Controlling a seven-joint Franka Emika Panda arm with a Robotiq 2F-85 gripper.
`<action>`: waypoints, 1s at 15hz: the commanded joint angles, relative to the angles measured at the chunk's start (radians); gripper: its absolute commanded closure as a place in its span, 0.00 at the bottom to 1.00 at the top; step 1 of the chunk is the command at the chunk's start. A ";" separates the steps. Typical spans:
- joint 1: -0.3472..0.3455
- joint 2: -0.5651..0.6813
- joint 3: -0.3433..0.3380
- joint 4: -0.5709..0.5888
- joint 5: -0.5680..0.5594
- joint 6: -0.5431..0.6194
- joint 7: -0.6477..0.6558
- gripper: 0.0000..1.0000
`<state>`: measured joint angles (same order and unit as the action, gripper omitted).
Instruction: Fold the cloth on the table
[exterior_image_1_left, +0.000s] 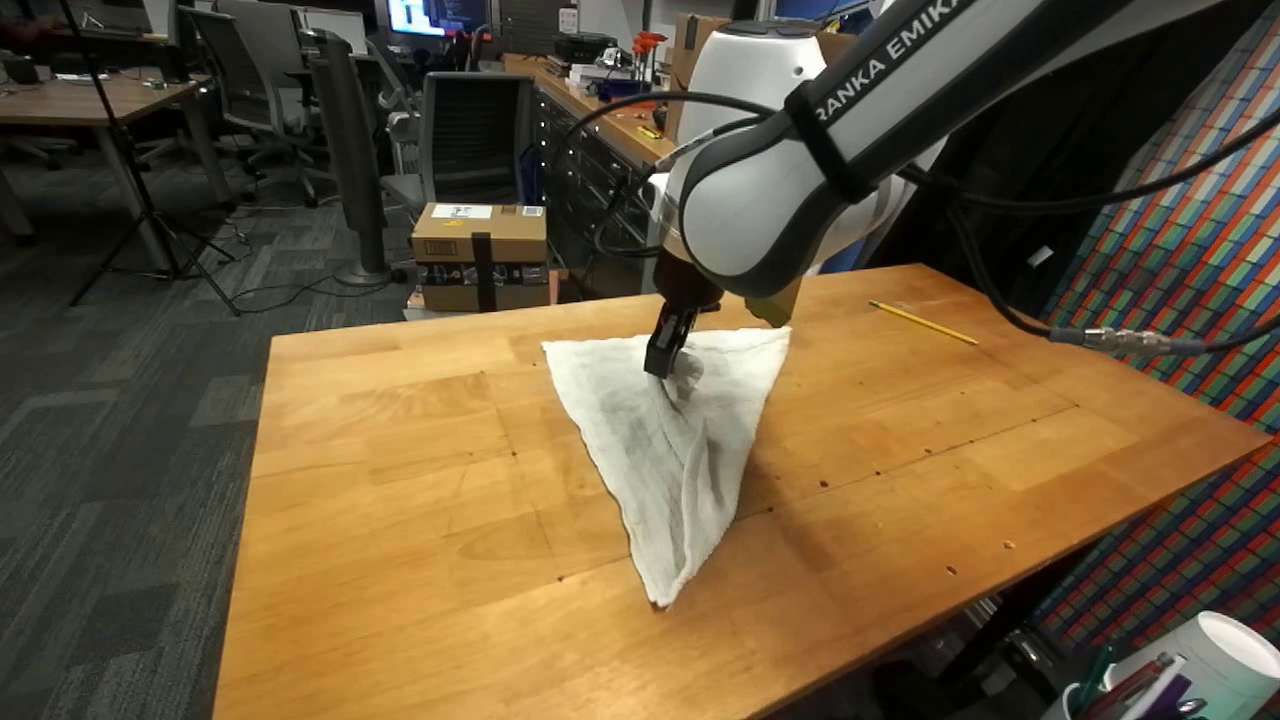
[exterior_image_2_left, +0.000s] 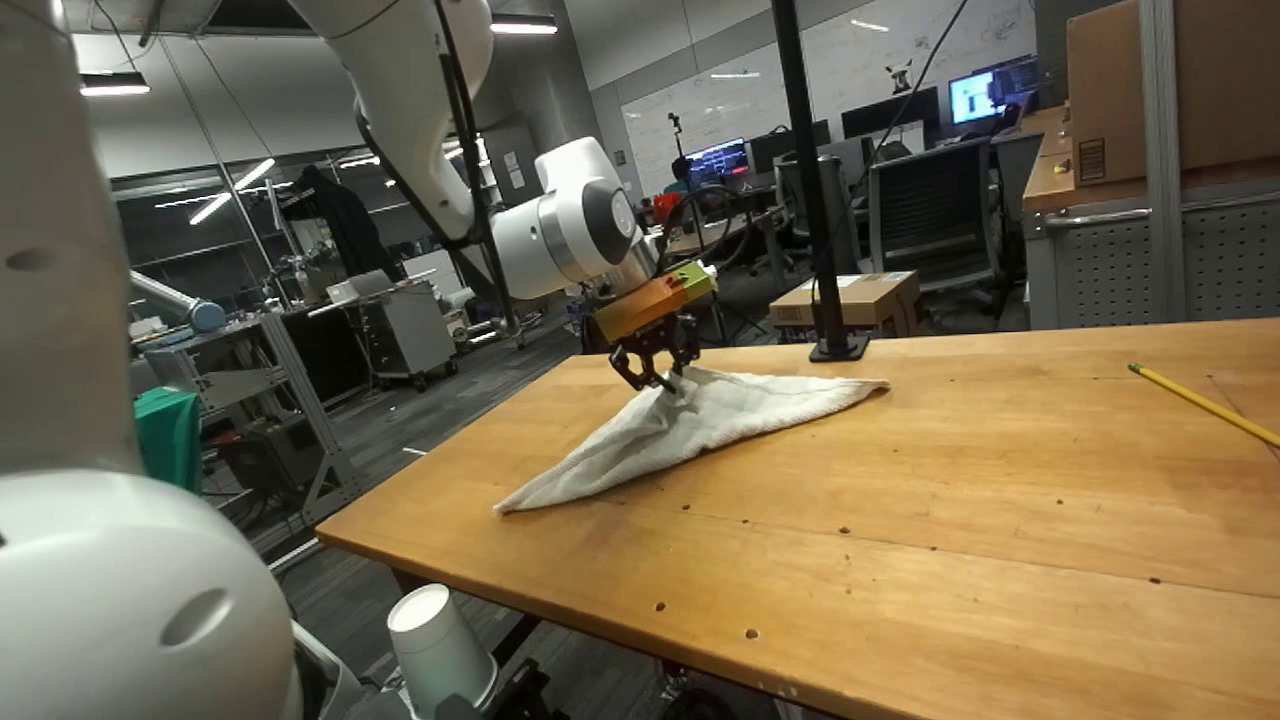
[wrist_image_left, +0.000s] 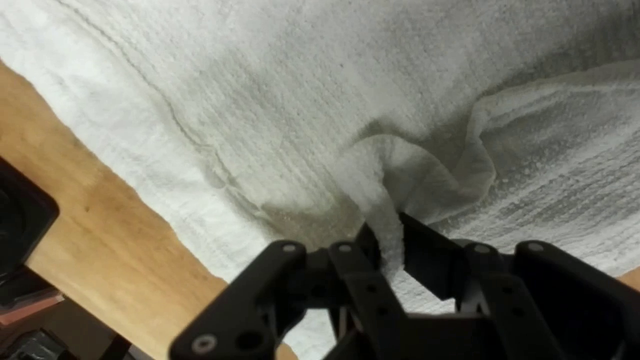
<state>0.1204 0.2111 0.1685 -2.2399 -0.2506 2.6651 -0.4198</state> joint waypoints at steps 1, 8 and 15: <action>0.009 0.052 0.002 0.076 -0.013 0.021 0.001 0.93; 0.026 0.104 0.009 0.118 -0.030 0.027 0.003 0.94; 0.039 0.126 0.010 0.174 -0.037 0.027 0.002 0.94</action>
<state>0.1531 0.3169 0.1774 -2.1185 -0.2679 2.6786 -0.4198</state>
